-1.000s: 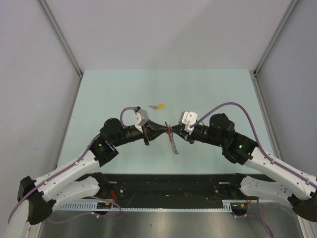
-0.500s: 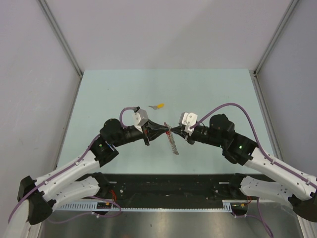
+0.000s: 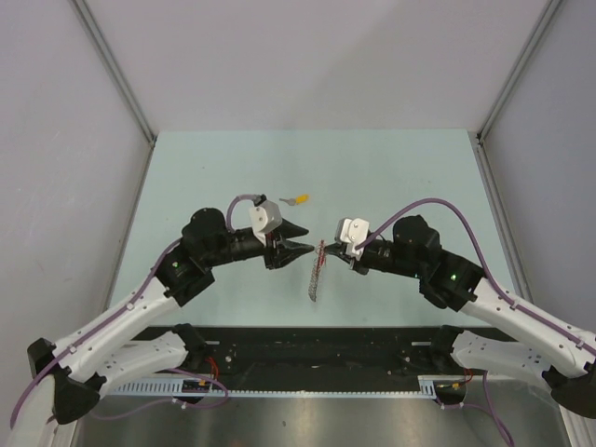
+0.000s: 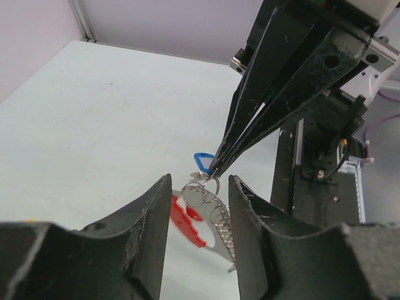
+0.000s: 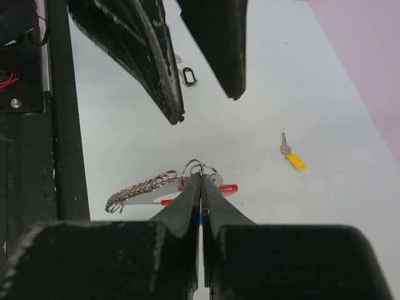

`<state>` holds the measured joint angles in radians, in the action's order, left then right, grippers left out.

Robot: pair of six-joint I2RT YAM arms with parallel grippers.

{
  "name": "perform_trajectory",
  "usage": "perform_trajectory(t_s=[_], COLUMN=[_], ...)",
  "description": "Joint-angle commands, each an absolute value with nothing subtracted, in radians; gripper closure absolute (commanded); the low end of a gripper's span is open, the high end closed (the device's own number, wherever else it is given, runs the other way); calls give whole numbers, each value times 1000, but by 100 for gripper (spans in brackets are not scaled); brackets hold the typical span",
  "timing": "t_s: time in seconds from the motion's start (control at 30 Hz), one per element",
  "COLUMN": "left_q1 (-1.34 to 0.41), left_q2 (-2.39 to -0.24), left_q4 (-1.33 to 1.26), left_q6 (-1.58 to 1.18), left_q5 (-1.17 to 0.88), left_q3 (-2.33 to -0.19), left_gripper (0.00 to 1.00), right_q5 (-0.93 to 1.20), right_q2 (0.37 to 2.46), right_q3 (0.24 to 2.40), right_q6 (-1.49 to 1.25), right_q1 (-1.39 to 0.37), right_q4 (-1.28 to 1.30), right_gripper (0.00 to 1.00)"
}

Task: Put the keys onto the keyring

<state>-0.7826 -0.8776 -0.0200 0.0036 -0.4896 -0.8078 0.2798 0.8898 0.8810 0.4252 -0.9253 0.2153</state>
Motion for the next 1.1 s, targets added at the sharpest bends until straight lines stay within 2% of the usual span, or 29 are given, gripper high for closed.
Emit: perform_trajectory(t_s=[0.0,0.23,0.5,0.87,1.07], left_q1=[-750,-738,-739,-739,-742], left_q2=[-917,-1037,-1134,-1169,-1177], left_q4=[225,350,402,361,350], left_q6=[184,357,394,345,328], left_q5=[-641,-810,-906,-939,-936], left_q3=[-931,-995,-1057,-1049,-1043], left_gripper=[54,55,63,79,78], right_q5=[317,359,371,371,370], right_q2=[868,867,870,877,884], right_q3=[905,917,920,923,927], right_q6=[475,499,503,503,502], right_q1=[-922,-922,-925,-930,-934], right_q4=[210,244,256,258,258], right_gripper=[100,100,100,100,100])
